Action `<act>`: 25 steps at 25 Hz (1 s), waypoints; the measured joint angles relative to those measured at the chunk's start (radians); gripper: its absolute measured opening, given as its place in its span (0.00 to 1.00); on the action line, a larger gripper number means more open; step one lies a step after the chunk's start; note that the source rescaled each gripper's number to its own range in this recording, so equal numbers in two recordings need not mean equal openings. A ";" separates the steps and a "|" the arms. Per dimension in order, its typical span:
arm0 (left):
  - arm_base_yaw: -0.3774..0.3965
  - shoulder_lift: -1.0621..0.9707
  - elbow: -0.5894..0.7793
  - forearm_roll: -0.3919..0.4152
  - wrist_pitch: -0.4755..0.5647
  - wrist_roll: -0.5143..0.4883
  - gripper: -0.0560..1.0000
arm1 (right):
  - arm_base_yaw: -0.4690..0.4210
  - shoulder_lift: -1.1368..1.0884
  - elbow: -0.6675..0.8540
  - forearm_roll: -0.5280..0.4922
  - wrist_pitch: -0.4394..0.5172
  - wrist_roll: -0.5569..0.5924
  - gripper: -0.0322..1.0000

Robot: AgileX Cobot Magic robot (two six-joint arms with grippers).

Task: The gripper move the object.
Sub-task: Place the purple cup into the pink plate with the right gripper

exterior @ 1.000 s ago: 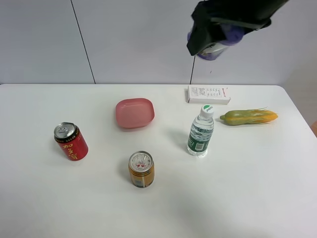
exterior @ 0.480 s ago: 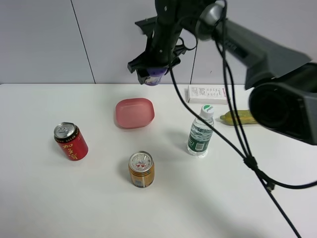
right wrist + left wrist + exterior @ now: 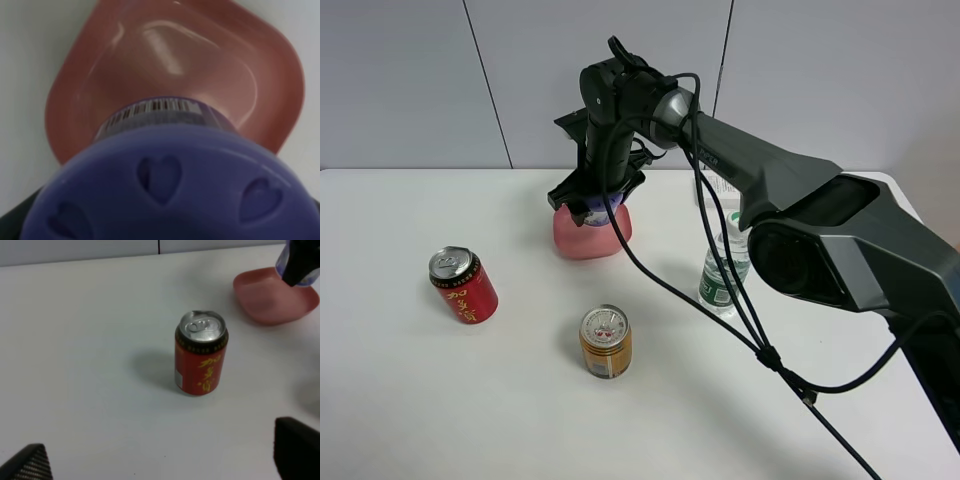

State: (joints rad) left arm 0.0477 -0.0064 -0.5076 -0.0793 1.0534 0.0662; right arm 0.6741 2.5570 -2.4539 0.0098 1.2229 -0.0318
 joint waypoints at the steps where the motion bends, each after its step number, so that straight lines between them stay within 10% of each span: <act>1: 0.000 0.000 0.000 0.000 0.000 0.000 1.00 | 0.000 0.004 0.000 -0.010 -0.003 0.000 0.04; 16: 0.000 0.000 0.000 0.000 0.000 0.000 1.00 | 0.000 0.074 -0.001 -0.015 -0.186 0.000 0.04; 25: 0.000 0.000 0.000 0.000 0.000 0.000 1.00 | 0.000 0.091 -0.001 -0.017 -0.142 0.002 0.04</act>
State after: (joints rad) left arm 0.0477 -0.0064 -0.5076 -0.0793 1.0534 0.0662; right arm 0.6741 2.6479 -2.4546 -0.0073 1.0809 -0.0297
